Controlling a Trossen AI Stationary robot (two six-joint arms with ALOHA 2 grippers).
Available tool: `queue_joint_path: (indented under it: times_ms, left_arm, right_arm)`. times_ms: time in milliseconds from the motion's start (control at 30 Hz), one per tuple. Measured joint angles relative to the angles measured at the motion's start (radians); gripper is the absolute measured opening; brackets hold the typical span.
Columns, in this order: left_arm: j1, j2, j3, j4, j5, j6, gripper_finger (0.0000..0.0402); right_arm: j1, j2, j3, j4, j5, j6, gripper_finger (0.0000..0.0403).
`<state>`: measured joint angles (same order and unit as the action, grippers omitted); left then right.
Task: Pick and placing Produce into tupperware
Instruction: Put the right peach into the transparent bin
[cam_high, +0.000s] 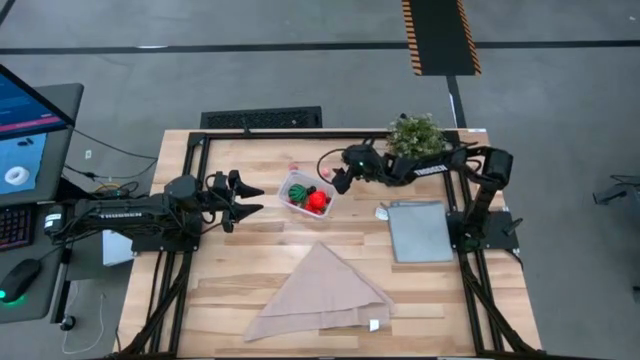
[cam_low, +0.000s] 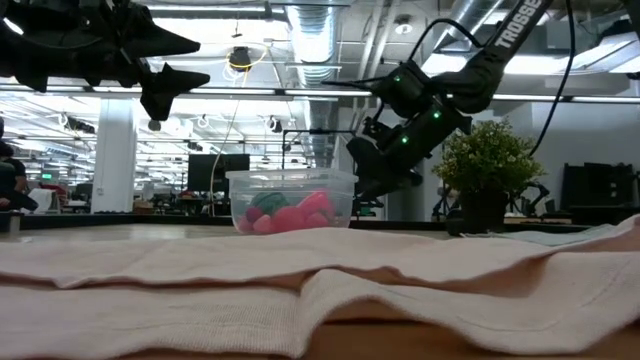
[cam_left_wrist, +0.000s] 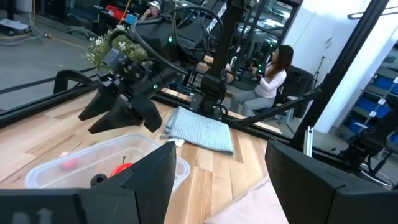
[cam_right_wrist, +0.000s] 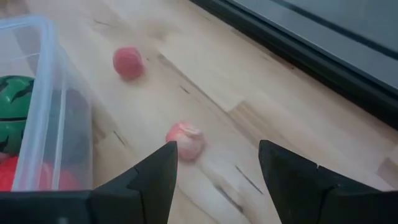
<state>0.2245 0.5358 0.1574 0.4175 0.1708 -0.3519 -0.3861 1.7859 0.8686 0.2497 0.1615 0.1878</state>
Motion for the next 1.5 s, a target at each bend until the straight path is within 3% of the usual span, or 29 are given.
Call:
queue_joint_path:
  times_ms: [300, 567, 833, 1133, 1500]
  left_arm:
    - [0.0, 0.0, 0.0, 0.0, -0.001, -0.003, 0.0236]
    - [0.0, 0.0, 0.0, 0.0, -0.002, -0.021, 0.0236]
    - [0.0, 0.0, 0.0, 0.0, -0.002, -0.021, 0.0236]
    - [0.0, 0.0, 0.0, 0.0, -0.003, -0.021, 0.0236]
    - [0.0, 0.0, 0.0, 0.0, -0.002, -0.034, 0.0236]
  right_arm:
    - [0.036, 0.001, -0.098, 0.178, 0.009, -0.048, 0.0248]
    - [0.039, 0.002, -0.107, 0.121, 0.017, -0.048, 0.0248]
    - [0.039, 0.002, -0.107, 0.122, -0.109, -0.084, 0.0248]
    - [0.01, 0.002, -0.107, 0.111, -0.122, -0.079, 0.0248]
    - [-0.003, 0.002, -0.106, 0.077, -0.136, 0.06, 0.0248]
